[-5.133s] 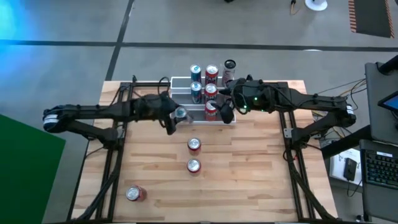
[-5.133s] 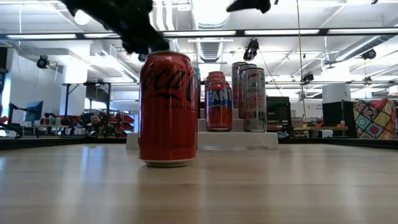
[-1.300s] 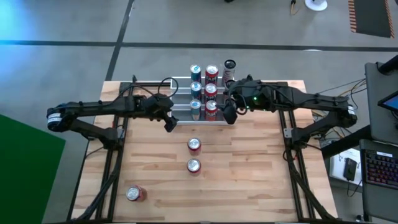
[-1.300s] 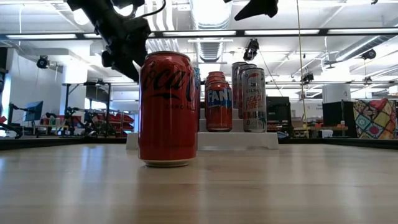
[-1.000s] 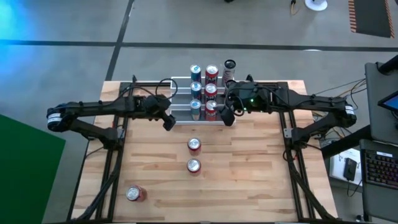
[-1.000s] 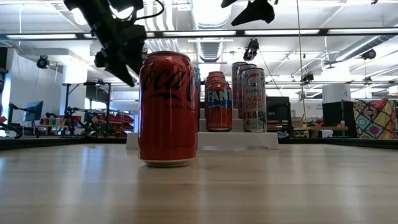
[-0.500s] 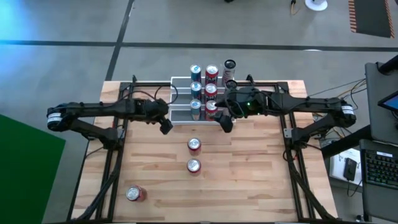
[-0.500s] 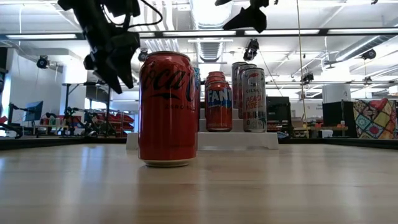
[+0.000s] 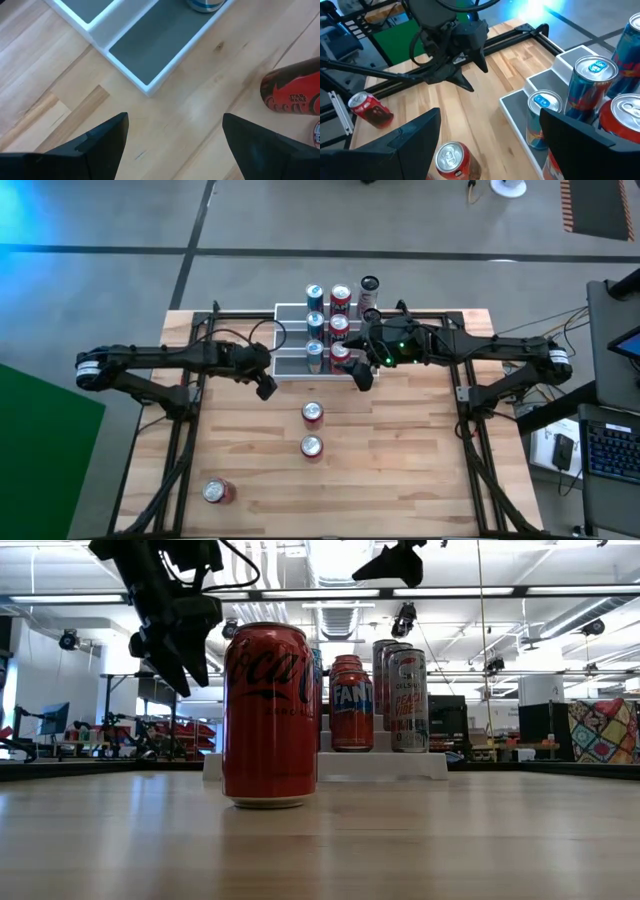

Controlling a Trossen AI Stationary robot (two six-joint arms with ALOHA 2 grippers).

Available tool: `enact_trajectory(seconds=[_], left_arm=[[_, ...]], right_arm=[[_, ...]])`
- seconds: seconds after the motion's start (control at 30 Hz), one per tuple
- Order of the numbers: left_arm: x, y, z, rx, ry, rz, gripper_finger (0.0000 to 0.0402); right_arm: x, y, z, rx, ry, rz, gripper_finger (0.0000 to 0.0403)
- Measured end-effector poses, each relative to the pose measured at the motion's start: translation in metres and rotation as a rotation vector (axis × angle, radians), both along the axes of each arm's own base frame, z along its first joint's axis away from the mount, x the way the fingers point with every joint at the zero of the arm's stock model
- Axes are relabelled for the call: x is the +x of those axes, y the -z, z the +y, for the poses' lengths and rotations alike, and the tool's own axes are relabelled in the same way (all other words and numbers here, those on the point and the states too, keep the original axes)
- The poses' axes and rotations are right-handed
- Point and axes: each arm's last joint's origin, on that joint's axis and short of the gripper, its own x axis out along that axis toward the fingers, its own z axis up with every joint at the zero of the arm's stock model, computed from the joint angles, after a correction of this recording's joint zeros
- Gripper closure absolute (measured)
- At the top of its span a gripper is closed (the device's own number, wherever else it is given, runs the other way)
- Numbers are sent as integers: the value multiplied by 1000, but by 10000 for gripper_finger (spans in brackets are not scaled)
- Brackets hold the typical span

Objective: Place canned beverage on shelf
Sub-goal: Put the center red soda can on the top tier of the shelf

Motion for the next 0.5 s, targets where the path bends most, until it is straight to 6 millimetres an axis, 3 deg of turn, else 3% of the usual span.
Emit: enact_trajectory(seconds=[0.33,0.5], left_arm=[[1,0,-1,-11,35,-7,93],[3,-9,-2,30,81,-89,93]], right_arm=[[0,-1,0,30,23,-13,77],[9,9,-1,84,48,15,77]])
